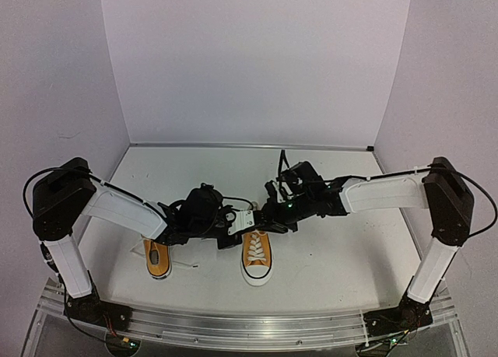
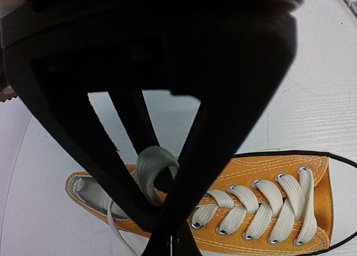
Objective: Tie the shoes
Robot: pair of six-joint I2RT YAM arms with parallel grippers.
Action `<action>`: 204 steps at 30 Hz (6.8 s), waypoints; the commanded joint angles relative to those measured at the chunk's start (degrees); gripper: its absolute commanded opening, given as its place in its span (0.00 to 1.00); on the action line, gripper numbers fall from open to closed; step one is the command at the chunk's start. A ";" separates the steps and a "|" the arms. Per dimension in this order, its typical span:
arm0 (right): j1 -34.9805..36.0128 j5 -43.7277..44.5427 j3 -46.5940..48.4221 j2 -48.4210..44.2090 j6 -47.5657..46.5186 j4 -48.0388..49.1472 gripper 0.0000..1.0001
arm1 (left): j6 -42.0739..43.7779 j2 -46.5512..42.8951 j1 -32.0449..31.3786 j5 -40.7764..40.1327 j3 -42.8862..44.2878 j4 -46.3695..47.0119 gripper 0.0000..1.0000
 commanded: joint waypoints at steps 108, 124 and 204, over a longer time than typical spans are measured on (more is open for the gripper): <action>-1.52 2.81 2.21 2.67 0.80 1.72 0.00 | -28.17 -40.93 3.74 -18.63 14.78 -68.98 0.00; -1.55 1.83 3.69 1.81 -1.98 1.55 0.00 | -13.80 -23.23 -13.26 6.91 21.79 -59.34 0.00; 5.45 -1.07 10.44 9.42 -0.80 1.63 0.11 | -47.94 -34.40 0.77 -21.30 -13.90 -10.36 0.57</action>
